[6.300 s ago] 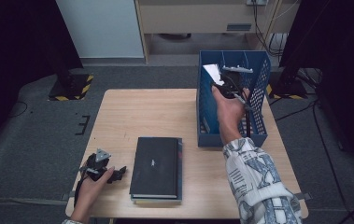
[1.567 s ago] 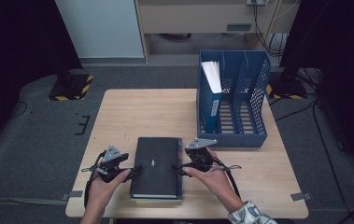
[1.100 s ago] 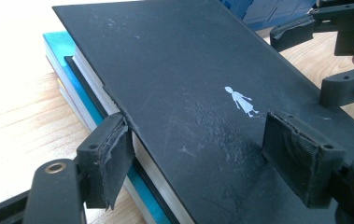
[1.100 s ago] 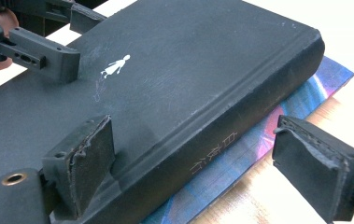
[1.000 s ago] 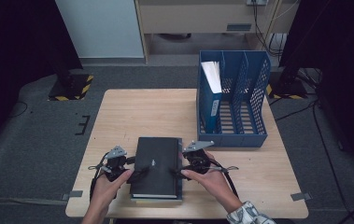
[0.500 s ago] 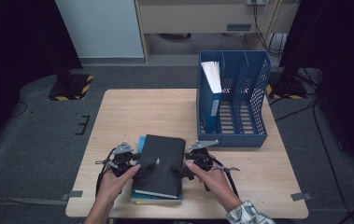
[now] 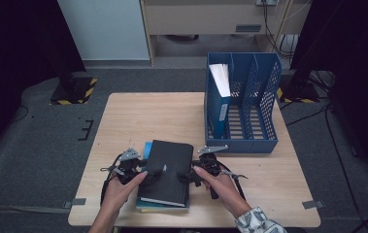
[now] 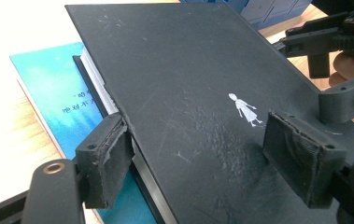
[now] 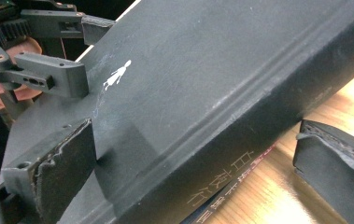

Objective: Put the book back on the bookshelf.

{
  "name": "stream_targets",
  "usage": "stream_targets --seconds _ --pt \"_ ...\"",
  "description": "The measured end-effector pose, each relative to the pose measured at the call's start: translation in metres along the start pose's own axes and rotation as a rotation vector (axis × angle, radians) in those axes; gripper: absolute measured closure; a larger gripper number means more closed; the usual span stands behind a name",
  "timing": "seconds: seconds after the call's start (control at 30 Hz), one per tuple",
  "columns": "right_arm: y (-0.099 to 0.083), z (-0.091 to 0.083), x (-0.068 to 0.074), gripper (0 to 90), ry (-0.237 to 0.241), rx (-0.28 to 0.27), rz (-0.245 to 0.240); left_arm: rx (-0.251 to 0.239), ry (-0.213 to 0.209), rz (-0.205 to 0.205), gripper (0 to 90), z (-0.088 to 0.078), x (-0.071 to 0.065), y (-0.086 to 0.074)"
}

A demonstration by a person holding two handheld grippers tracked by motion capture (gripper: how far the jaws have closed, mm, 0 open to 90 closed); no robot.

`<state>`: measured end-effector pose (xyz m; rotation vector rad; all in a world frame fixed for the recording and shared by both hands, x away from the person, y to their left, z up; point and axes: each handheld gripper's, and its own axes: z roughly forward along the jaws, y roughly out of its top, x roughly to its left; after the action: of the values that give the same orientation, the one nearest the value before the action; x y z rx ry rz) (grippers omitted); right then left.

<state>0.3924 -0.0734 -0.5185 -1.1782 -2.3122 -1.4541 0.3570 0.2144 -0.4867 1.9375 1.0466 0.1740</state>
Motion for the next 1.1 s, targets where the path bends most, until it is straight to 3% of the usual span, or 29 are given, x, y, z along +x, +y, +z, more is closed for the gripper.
stream_targets --seconds 0.53,0.77,0.9,1.1 --pt "0.002 0.009 -0.01 0.0 0.073 0.011 0.086 -0.004 -0.012 -0.007 23.5 0.002 0.0 -0.001" --pt "0.0 0.009 -0.011 0.0 0.074 -0.002 0.084 0.006 -0.026 0.003 16.6 0.002 0.007 0.0" --pt "0.0 0.009 -0.011 0.0 0.074 -0.004 0.085 0.008 -0.085 -0.024 21.2 0.004 0.009 -0.002" --pt "0.002 0.009 -0.01 0.5 0.068 0.009 0.084 0.008 -0.074 -0.013 22.4 0.002 0.008 0.0"
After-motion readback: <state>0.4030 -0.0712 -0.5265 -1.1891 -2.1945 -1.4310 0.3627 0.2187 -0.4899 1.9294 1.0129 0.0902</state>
